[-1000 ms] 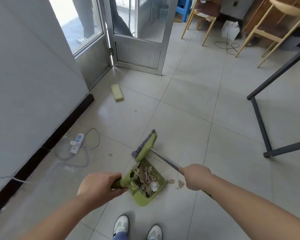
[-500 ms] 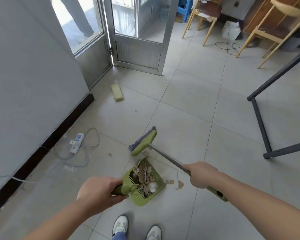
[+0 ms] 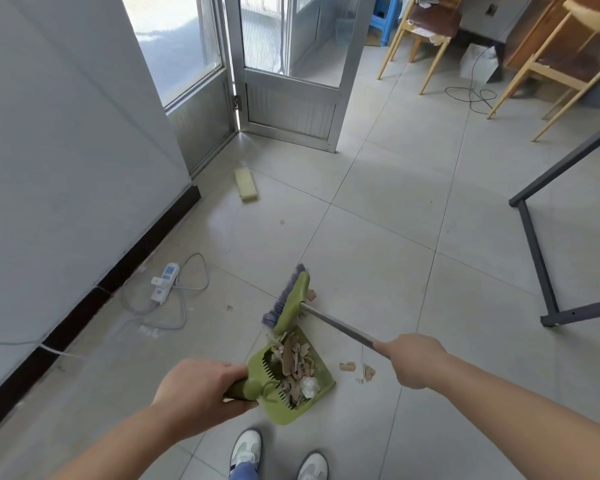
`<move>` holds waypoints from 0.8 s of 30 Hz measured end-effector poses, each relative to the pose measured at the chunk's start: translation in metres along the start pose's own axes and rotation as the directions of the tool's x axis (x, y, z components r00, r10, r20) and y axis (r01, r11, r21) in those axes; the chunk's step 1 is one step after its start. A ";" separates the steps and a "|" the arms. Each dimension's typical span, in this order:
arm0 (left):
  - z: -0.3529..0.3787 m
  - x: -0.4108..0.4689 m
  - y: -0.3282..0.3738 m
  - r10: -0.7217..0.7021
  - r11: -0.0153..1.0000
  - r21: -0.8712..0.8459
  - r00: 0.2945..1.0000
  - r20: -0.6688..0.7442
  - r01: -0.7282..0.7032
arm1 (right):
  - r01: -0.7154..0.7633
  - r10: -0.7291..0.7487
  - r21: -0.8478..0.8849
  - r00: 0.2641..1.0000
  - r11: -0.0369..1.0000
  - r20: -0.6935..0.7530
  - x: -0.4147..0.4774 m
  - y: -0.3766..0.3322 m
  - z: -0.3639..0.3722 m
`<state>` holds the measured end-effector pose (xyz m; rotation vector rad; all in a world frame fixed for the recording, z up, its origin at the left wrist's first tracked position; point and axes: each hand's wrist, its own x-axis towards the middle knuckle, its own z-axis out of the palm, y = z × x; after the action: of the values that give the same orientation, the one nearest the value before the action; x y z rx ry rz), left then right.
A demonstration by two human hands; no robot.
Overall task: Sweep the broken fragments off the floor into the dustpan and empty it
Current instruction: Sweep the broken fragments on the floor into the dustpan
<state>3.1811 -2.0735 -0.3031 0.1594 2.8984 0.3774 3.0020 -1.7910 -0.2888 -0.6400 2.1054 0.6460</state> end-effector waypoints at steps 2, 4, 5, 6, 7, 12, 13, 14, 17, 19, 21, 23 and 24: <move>0.000 0.001 0.000 0.006 1.000 -0.011 1.000 -0.004 -0.006 | -0.034 0.033 -0.028 0.999 0.999 -0.011 0.002 0.008 0.001; 0.002 0.001 -0.001 0.005 1.000 -0.020 1.000 -0.015 -0.005 | -0.067 0.066 -0.057 0.997 0.996 -0.028 0.004 0.015 0.003; 0.002 0.001 -0.002 0.003 1.000 -0.018 1.000 -0.022 -0.003 | -0.081 0.079 -0.067 0.996 0.994 -0.032 0.005 0.018 0.004; 0.003 0.001 -0.002 0.001 1.000 -0.013 1.000 -0.027 -0.001 | -0.092 0.090 -0.068 0.995 0.993 -0.038 0.005 0.021 0.006; 0.003 0.001 -0.003 -0.001 1.000 -0.008 1.000 -0.031 0.000 | -0.100 0.098 -0.061 0.994 0.993 -0.047 0.005 0.024 0.007; 0.000 0.002 -0.010 -0.021 1.000 -0.001 0.999 -0.044 0.021 | -0.121 0.130 0.216 0.991 0.969 -0.025 0.003 0.045 0.017; -0.001 0.003 -0.011 -0.033 0.999 -0.002 0.998 -0.046 0.033 | -0.115 0.123 0.329 0.992 0.937 -0.005 0.002 0.051 0.017; -0.001 0.003 -0.013 -0.047 0.999 -0.003 0.998 -0.049 0.047 | -0.114 0.118 0.459 0.993 0.881 0.019 0.001 0.055 0.017; 0.002 0.006 -0.016 -0.087 0.996 -0.007 0.995 -0.052 0.087 | -0.132 0.110 0.748 0.991 0.651 0.080 0.005 0.056 0.012; 0.004 0.008 -0.018 -0.109 0.994 -0.001 0.993 -0.051 0.109 | -0.133 0.097 0.809 0.991 0.572 0.095 0.018 0.046 0.007; 0.005 0.011 -0.020 -0.130 0.991 0.004 0.990 -0.046 0.130 | -0.138 0.084 0.842 0.990 0.522 0.110 0.034 0.033 0.002; 0.005 0.013 -0.023 -0.133 0.991 0.000 0.990 -0.051 0.134 | -0.153 0.060 0.861 0.988 0.485 0.142 0.044 0.019 0.000; 0.005 0.014 -0.025 -0.130 0.991 0.001 0.990 -0.051 0.130 | -0.171 0.042 0.870 0.984 0.462 0.171 0.048 0.013 0.001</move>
<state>3.1664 -2.0939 -0.3173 -0.0395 2.9401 0.3566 2.9693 -1.7910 -0.3258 0.1521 2.0056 -0.4090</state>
